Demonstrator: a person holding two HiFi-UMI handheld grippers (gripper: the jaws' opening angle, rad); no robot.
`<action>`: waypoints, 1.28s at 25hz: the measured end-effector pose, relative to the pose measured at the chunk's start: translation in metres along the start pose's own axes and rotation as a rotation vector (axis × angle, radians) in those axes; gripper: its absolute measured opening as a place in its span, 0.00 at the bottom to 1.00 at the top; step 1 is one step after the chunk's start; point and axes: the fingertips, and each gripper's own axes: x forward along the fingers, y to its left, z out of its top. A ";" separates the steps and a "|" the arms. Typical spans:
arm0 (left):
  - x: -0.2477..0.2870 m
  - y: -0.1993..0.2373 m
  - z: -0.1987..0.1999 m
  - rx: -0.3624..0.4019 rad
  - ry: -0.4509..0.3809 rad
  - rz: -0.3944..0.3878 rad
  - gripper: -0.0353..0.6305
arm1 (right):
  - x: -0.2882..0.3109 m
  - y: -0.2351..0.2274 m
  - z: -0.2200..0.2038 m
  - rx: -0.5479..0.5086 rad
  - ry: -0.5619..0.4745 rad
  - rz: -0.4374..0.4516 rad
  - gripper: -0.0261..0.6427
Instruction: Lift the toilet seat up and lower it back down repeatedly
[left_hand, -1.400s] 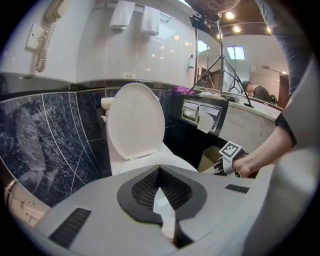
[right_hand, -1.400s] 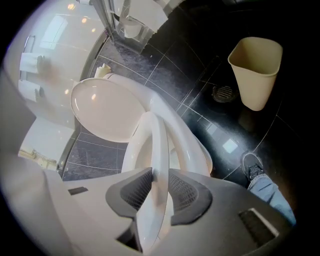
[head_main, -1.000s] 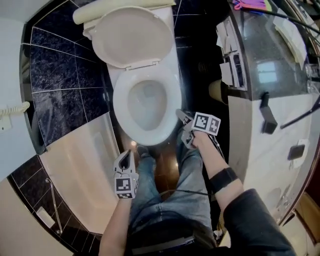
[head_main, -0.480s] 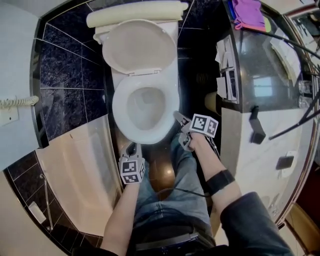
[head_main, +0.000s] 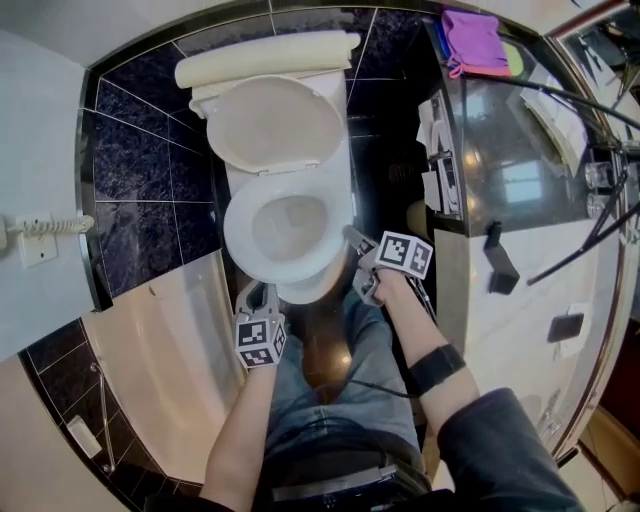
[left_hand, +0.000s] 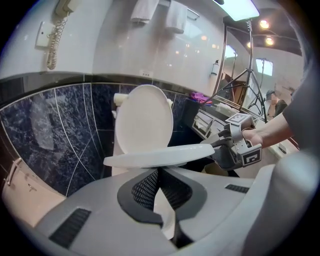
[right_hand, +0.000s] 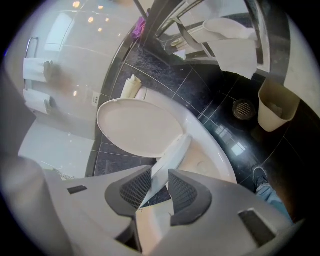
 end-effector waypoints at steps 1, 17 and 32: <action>0.002 0.003 0.008 0.005 -0.012 0.004 0.05 | -0.002 0.008 0.005 -0.020 -0.005 0.012 0.20; 0.059 0.036 0.179 0.097 -0.199 0.069 0.05 | -0.043 0.091 0.044 -0.594 0.002 0.006 0.05; 0.131 0.066 0.267 0.166 -0.245 0.144 0.05 | -0.040 0.106 0.083 -0.704 0.009 0.010 0.05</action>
